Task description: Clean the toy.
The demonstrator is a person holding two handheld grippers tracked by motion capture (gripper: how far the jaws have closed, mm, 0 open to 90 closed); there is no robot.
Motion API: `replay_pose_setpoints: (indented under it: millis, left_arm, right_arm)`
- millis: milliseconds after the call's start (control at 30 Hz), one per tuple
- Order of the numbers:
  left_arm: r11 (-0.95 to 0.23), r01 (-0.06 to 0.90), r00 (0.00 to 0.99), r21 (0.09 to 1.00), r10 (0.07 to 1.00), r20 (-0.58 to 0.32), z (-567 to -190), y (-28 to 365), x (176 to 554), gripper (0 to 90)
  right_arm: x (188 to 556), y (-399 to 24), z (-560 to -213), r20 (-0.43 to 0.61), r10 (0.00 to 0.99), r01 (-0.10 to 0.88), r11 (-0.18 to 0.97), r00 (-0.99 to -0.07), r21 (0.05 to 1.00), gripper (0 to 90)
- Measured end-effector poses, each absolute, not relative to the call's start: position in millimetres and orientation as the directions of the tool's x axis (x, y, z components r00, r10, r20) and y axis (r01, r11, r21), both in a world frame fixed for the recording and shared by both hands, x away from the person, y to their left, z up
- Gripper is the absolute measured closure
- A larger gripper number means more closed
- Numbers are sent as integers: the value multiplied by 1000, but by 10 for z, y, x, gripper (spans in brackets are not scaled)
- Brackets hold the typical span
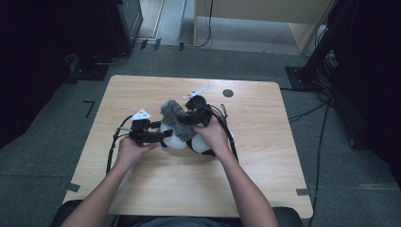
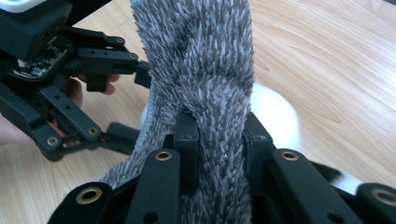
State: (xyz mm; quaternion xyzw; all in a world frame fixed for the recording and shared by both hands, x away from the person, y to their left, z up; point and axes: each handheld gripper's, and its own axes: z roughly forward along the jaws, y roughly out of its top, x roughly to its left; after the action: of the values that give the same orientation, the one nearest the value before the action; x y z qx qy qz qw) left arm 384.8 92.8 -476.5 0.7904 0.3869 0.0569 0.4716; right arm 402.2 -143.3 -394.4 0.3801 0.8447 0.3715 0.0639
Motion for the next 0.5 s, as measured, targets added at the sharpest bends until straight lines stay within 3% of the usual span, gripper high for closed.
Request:
replay_pose_setpoints:
  millis: [300, 500]
  left_arm:
    - [-276, 541, 696, 795, 678, -238, -4770, 904, 3835, 266]
    - [-240, 565, 688, 789, 665, -291, -4788, 911, 3859, 269]
  right_arm:
    - [3926, -1804, -3856, 179, 715, 597, 390, -676, 701, 746]
    - [3866, -2029, -3820, 190, 735, 607, 353, -651, 712, 743]
